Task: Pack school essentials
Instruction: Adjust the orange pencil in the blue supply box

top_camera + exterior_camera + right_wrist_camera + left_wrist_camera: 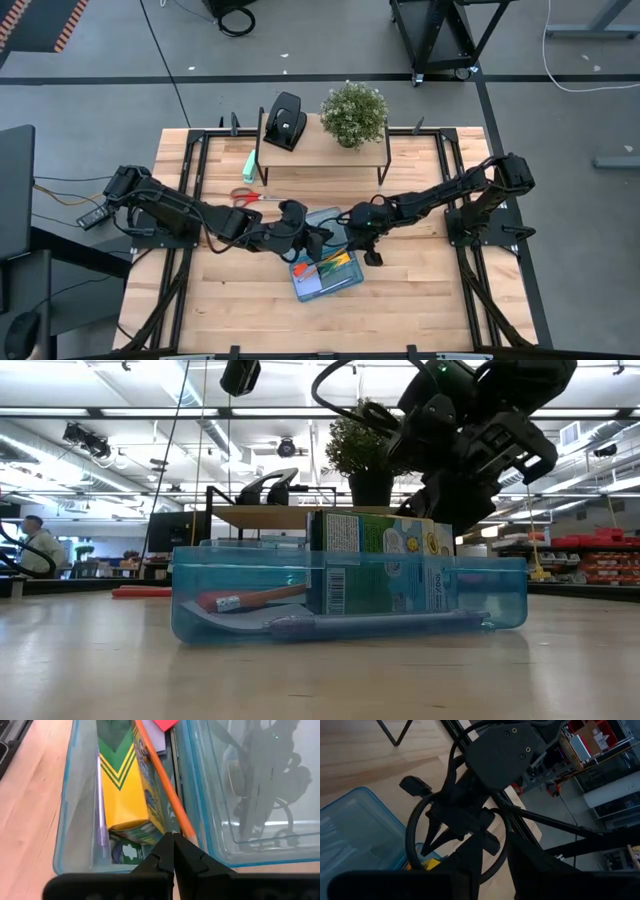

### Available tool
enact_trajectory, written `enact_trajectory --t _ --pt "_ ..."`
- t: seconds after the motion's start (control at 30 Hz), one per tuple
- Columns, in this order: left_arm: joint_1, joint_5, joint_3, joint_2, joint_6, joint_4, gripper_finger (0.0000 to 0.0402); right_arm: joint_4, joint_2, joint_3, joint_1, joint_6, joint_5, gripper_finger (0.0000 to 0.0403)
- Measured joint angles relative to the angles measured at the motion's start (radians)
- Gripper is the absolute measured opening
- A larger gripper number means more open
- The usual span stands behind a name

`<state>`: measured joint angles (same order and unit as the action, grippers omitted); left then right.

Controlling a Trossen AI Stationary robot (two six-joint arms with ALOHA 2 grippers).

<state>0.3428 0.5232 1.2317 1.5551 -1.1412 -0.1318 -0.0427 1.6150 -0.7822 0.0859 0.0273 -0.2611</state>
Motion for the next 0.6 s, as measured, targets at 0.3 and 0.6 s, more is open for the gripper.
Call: enact_trajectory --t 0.3,0.6 --pt "0.005 0.0 0.0 0.0 -0.001 0.005 0.0093 0.008 0.0 -0.002 0.002 0.065 0.078 0.001" --pt "0.017 -0.002 0.0 0.0 -0.009 0.01 0.0093 0.017 -0.023 -0.003 0.003 0.059 0.046 0.001"
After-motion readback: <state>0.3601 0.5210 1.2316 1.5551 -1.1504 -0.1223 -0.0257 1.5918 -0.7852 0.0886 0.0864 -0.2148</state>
